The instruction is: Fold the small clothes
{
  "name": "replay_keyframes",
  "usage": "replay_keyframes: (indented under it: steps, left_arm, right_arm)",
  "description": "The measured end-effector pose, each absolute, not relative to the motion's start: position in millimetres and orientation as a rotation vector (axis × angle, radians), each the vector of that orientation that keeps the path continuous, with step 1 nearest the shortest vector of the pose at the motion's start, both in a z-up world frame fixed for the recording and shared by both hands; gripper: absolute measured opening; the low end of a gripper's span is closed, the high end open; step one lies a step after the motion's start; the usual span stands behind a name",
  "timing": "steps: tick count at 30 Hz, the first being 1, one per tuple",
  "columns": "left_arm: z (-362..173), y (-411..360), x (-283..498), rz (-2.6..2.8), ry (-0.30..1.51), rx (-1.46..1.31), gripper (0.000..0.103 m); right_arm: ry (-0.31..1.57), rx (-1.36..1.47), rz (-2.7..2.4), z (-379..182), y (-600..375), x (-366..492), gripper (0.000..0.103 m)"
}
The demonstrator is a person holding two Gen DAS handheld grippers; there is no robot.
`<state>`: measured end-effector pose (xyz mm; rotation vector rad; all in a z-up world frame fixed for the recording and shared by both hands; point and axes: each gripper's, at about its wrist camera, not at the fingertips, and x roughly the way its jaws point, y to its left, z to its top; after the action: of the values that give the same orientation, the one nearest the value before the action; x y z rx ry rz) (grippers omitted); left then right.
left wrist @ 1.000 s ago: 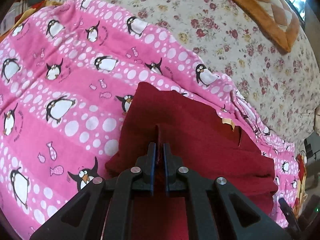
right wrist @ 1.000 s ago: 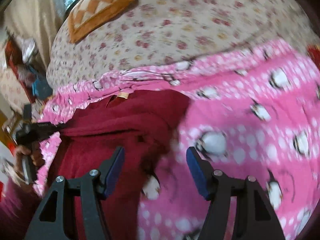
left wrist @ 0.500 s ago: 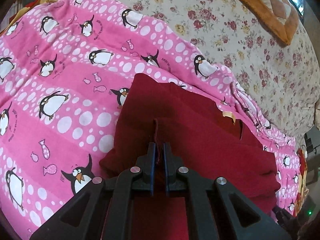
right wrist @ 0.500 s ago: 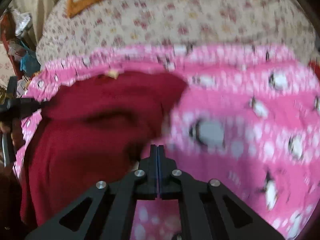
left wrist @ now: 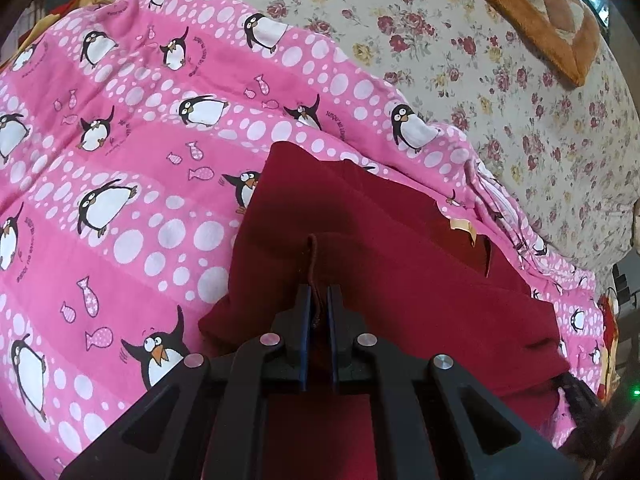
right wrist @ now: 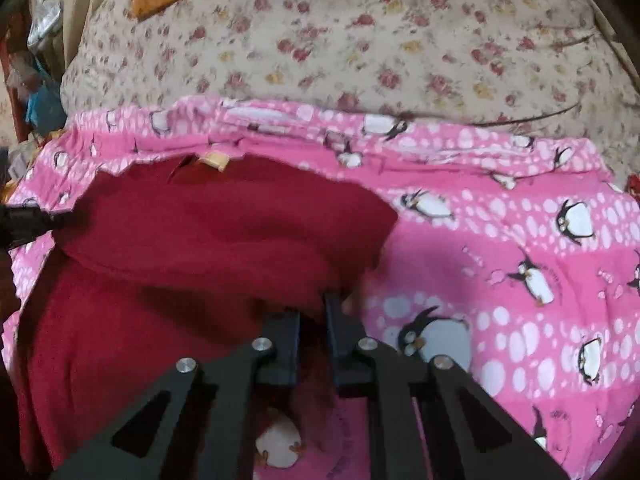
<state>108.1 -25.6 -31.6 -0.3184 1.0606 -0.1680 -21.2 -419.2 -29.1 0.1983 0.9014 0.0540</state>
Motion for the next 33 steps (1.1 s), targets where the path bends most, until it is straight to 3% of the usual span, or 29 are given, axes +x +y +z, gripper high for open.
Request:
replay_keyframes:
  steps: [4, 7, 10, 13, 14, 15, 18, 23, 25, 27, 29, 33]
  left_arm:
    - [-33, -24, 110, -0.166, 1.070, -0.326, 0.000]
    - [-34, -27, 110, -0.165, 1.076, -0.312, 0.000]
    - [-33, -29, 108, -0.159, 1.070, -0.291, 0.000]
    - [-34, -29, 107, -0.158, 1.076, -0.304, 0.000]
    - [-34, -29, 108, -0.156, 1.078, -0.306, 0.000]
    - [-35, -29, 108, -0.154, 1.078, -0.302, 0.000]
    - [-34, -33, 107, -0.147, 1.073, -0.275, 0.000]
    - [-34, -34, 108, -0.147, 1.069, -0.260, 0.000]
    - [-34, -34, 108, -0.148, 1.068, -0.259, 0.000]
    - [-32, -35, 107, -0.155, 1.066, -0.260, 0.000]
    - [-31, -36, 106, -0.180, 1.065, -0.265, 0.000]
    - [-37, -52, 107, -0.212, 1.075, -0.214, 0.000]
  right_arm:
    - [0.846, 0.256, 0.110, -15, -429, -49, 0.009]
    - [0.983, 0.190, 0.119, -48, -419, -55, 0.009]
    - [0.954, 0.258, 0.151, -42, -430, -62, 0.012]
    - [0.906, 0.390, 0.177, -22, -452, -68, 0.034]
    - [0.878, 0.422, 0.166, -17, -460, -70, 0.049]
    - [0.852, 0.457, 0.146, -13, -468, -68, 0.056]
    - [0.837, 0.567, 0.088, -18, -487, -47, 0.062]
    - [0.978, 0.629, 0.074, -60, -487, 19, 0.064]
    - [1.001, 0.608, 0.074, -72, -481, 35, 0.062]
    - [0.986, 0.571, 0.062, -72, -478, 41, 0.019]
    - [0.916, 0.526, 0.048, -58, -479, 42, 0.011]
    - [0.804, 0.412, 0.004, -39, -486, 51, 0.009]
